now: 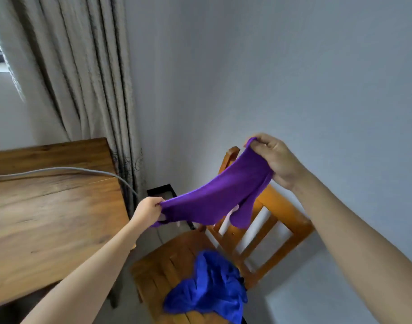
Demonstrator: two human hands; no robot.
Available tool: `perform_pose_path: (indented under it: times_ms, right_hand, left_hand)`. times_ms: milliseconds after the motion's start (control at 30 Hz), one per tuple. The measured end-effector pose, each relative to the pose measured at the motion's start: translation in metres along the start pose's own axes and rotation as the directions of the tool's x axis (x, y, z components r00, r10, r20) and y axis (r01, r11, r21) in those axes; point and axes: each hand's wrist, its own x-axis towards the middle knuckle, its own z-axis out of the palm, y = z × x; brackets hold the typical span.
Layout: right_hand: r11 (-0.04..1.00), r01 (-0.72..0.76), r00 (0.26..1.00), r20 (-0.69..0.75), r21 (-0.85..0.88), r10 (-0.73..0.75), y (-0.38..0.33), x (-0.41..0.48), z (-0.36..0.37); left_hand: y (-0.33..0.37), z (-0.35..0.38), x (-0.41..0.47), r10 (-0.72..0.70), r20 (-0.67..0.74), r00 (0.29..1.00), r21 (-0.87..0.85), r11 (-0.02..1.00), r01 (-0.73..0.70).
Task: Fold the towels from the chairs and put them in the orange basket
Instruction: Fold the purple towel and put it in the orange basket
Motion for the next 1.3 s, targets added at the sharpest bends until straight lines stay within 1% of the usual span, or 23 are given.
perform_pose_path:
  times_ms: [67,100,133,167,200,233,333,367,433,533,633,733,767,800,867,900,967,1000,1033,1100,1133,1233,1300]
  right_hand:
    - [0.993,-0.117,0.976,0.182,-0.034,0.121,0.044,-0.047,0.005]
    - [0.981,-0.18,0.945,0.265,-0.071,0.192,0.067,-0.066,0.008]
    - [0.96,-0.247,0.892,0.355,-0.133,0.279,0.097,-0.09,0.01]
    - [0.933,-0.288,0.843,0.405,-0.215,0.354,0.126,-0.115,0.014]
    - [0.906,-0.299,0.821,0.403,-0.3,0.405,0.152,-0.128,0.019]
    - [0.879,-0.316,0.803,0.393,-0.358,0.448,0.178,-0.144,0.023]
    - [0.846,-0.338,0.758,0.413,-0.413,0.505,0.239,-0.202,0.028]
    - [0.833,-0.35,0.743,0.415,-0.429,0.526,0.252,-0.219,0.029]
    - [0.815,-0.394,0.718,0.411,-0.424,0.561,0.264,-0.249,0.031]
    - [0.832,-0.44,0.732,0.401,-0.338,0.55,0.259,-0.269,0.033]
    - [0.845,-0.433,0.738,0.415,-0.313,0.532,0.253,-0.276,0.032]
    - [0.859,-0.419,0.759,0.406,-0.293,0.509,0.248,-0.282,0.03]
    - [0.859,-0.421,0.768,0.389,-0.29,0.508,0.247,-0.283,0.03]
    - [0.859,-0.42,0.777,0.373,-0.293,0.507,0.247,-0.284,0.028]
    - [0.86,-0.399,0.787,0.362,-0.318,0.499,0.245,-0.285,0.026]
    - [0.863,-0.379,0.791,0.367,-0.334,0.489,0.244,-0.285,0.025]
    - [0.869,-0.317,0.795,0.393,-0.379,0.462,0.241,-0.283,0.024]
    - [0.87,-0.277,0.798,0.407,-0.408,0.445,0.24,-0.283,0.024]
    - [0.869,-0.24,0.801,0.418,-0.433,0.429,0.239,-0.283,0.024]
    - [0.875,-0.205,0.813,0.422,-0.439,0.402,0.238,-0.284,0.025]
    - [0.881,-0.217,0.817,0.417,-0.42,0.399,0.239,-0.286,0.027]
    - [0.889,-0.309,0.817,0.385,-0.337,0.43,0.244,-0.296,0.031]
    - [0.879,-0.37,0.81,0.36,-0.3,0.463,0.25,-0.303,0.03]
  left_hand:
    - [-0.038,0.042,-0.043,-0.158,0.046,0.986,0.083,0.985,0.153]
    - [-0.053,0.062,-0.062,-0.251,0.066,0.966,0.143,0.96,0.24]
    - [-0.062,0.086,-0.093,-0.349,0.107,0.931,0.19,0.926,0.326]
    - [-0.071,0.111,-0.124,-0.417,0.146,0.897,0.187,0.902,0.389]
    - [-0.078,0.128,-0.141,-0.413,0.161,0.896,0.17,0.906,0.387]
    - [-0.078,0.146,-0.167,-0.404,0.209,0.891,0.141,0.914,0.381]
    - [-0.058,0.185,-0.252,-0.375,0.371,0.849,0.017,0.917,0.398]
    - [-0.053,0.195,-0.277,-0.364,0.39,0.846,-0.046,0.91,0.413]
    - [-0.042,0.208,-0.317,-0.374,0.343,0.862,-0.142,0.886,0.441]
    - [-0.02,0.209,-0.338,-0.402,0.217,0.889,-0.249,0.858,0.449]
    - [-0.011,0.206,-0.344,-0.395,0.128,0.91,-0.283,0.864,0.415]
    - [-0.002,0.198,-0.345,-0.458,0.054,0.887,-0.334,0.829,0.449]
    - [0.002,0.196,-0.345,-0.486,0.064,0.872,-0.374,0.798,0.473]
    - [0.004,0.196,-0.346,-0.515,0.095,0.852,-0.419,0.756,0.503]
    - [0.01,0.197,-0.348,-0.56,0.19,0.807,-0.537,0.629,0.562]
    - [0.012,0.197,-0.349,-0.58,0.231,0.781,-0.607,0.542,0.582]
    - [0.017,0.194,-0.347,-0.61,0.316,0.726,-0.74,0.32,0.591]
    - [0.019,0.191,-0.345,-0.623,0.358,0.696,-0.773,0.22,0.595]
    - [0.021,0.189,-0.342,-0.626,0.391,0.675,-0.782,0.16,0.602]
    - [0.027,0.187,-0.337,-0.634,0.438,0.637,-0.748,0.137,0.649]
    - [0.03,0.186,-0.335,-0.644,0.448,0.62,-0.726,0.143,0.673]
    - [0.035,0.186,-0.33,-0.699,0.427,0.573,-0.689,0.16,0.707]
    - [0.035,0.186,-0.328,-0.727,0.388,0.566,-0.693,0.174,0.699]
